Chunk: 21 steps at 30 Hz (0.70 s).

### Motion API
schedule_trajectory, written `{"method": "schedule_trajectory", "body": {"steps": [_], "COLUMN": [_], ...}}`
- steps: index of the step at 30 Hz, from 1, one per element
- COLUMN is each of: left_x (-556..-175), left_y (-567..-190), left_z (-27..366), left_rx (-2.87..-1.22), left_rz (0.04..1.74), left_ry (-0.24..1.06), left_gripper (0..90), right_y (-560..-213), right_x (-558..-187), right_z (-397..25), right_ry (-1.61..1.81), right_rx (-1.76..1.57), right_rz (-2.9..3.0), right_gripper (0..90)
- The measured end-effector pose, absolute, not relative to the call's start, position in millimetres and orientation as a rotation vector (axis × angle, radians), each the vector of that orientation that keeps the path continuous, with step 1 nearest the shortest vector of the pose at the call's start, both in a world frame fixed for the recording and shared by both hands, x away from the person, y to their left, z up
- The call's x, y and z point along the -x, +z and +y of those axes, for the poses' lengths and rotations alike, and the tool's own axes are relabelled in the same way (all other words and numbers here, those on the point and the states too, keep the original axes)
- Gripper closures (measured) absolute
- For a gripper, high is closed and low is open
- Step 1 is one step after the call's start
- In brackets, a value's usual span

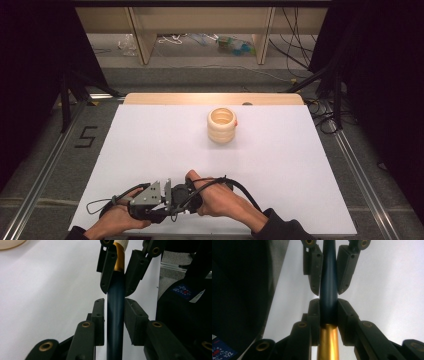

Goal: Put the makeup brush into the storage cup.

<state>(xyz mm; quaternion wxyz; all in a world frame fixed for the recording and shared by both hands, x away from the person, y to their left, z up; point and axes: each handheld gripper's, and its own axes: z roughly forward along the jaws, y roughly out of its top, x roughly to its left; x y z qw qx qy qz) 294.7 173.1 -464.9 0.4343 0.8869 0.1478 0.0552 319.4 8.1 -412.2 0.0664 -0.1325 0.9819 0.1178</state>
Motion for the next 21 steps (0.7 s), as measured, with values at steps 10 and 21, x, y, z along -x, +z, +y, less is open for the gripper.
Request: {"method": "schedule_trajectory", "body": {"steps": [10, 21], "left_x": [-295.1, -294.2], "left_y": [-464.2, -463.6], "left_z": [173.5, 171.6], "left_rx": [-2.217, -2.217], "left_rz": [0.362, 0.360], "left_ry": [0.116, 0.126], "left_gripper": [75.3, 75.8], "right_y": [-409.9, -409.1], "right_x": [-318.8, -319.3], "right_z": [8.2, 7.3], "right_ry": [0.318, 0.322], "right_rx": [0.421, 0.449], "right_rz": [2.949, 2.939], "right_gripper": [74.1, 74.1]}}
